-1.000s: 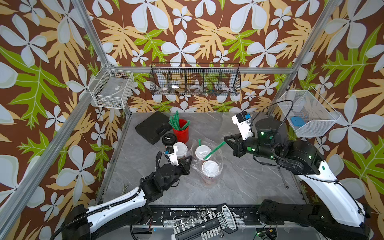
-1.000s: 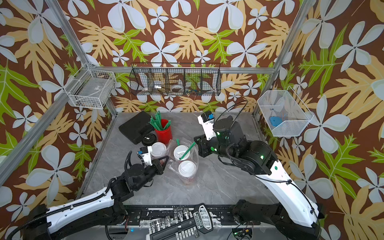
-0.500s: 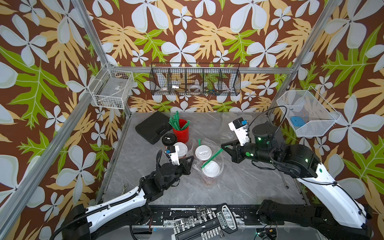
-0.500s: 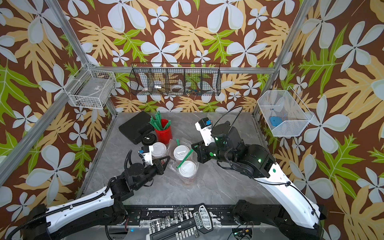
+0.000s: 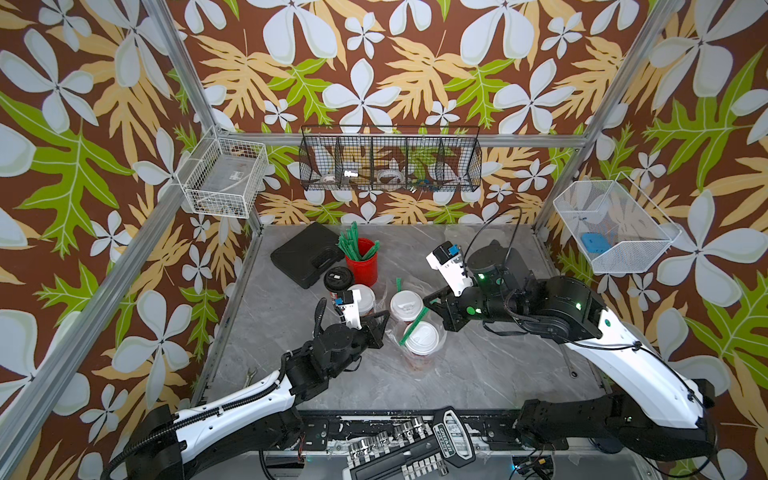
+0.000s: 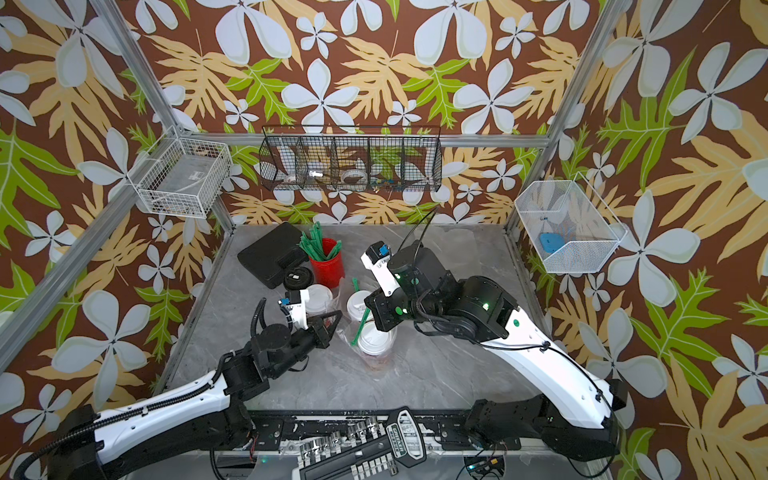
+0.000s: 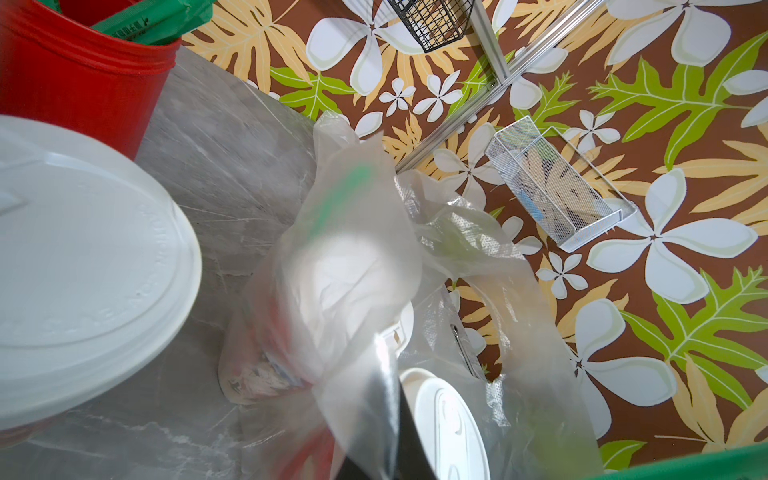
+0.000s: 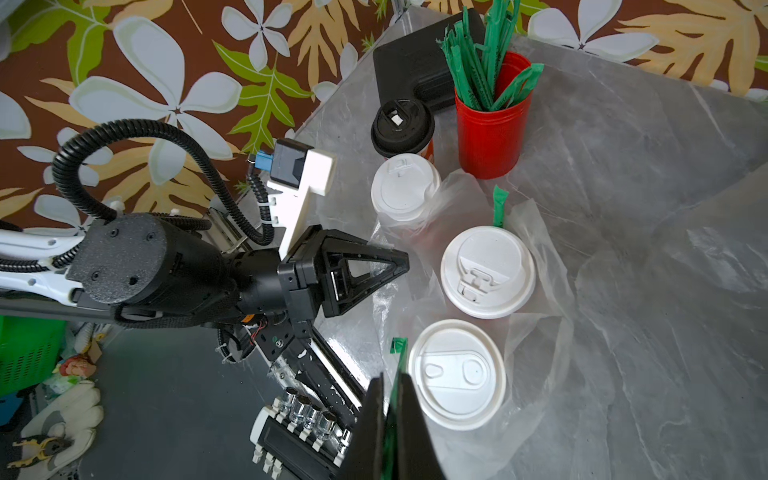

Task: Pack milk tea into plastic carrier bags
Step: Place the straw in the plastic carrier bag.

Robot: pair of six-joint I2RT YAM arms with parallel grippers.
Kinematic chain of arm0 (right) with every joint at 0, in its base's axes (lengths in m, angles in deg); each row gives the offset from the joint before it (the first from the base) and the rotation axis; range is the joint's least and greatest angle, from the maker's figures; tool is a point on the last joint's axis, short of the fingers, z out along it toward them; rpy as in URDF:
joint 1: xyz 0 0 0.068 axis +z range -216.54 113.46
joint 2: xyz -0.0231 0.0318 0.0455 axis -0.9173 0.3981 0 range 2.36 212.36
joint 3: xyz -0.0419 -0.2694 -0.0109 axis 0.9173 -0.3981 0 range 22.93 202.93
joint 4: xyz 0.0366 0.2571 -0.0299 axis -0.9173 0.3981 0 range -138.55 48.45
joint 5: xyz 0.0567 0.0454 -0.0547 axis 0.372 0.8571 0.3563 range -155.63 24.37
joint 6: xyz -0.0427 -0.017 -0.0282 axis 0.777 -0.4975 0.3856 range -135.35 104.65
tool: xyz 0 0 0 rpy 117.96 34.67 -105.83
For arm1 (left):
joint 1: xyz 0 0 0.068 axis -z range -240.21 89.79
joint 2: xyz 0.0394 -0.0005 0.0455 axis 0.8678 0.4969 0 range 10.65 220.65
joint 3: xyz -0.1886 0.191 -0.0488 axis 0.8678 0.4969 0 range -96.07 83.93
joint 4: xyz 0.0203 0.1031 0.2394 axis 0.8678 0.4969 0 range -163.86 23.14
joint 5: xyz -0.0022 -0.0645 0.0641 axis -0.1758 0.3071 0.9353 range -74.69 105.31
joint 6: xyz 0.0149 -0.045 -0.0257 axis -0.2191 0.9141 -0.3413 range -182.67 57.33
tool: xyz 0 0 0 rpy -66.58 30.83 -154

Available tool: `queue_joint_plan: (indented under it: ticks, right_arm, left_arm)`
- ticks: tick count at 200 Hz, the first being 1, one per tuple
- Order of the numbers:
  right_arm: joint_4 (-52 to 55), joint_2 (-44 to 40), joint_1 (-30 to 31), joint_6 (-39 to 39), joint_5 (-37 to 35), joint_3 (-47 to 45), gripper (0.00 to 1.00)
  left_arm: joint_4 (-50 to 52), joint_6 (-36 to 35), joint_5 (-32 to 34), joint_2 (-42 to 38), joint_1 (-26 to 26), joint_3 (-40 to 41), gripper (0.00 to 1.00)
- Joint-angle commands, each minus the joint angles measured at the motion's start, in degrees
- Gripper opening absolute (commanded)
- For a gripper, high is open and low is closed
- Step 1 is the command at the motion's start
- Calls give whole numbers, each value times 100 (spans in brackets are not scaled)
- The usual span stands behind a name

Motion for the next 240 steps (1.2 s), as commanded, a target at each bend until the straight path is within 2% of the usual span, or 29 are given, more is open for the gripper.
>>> queue_joint_plan:
  ticks: [1, 55, 139, 240]
  right_arm:
    - [311, 64, 19, 84, -74, 50, 0]
    - [837, 540, 344, 337, -128, 348, 0]
    - [1661, 1065, 378, 772, 31, 1142, 0]
    - [2276, 1001, 375, 833, 22, 801, 0]
  left_arm:
    - [-191, -79, 1, -22, -8, -56, 0]
    - [-298, -48, 56, -67, -8, -34, 0]
    - [-415, -44, 39, 65, -8, -48, 0]
    - [-459, -51, 131, 188, -8, -65, 0]
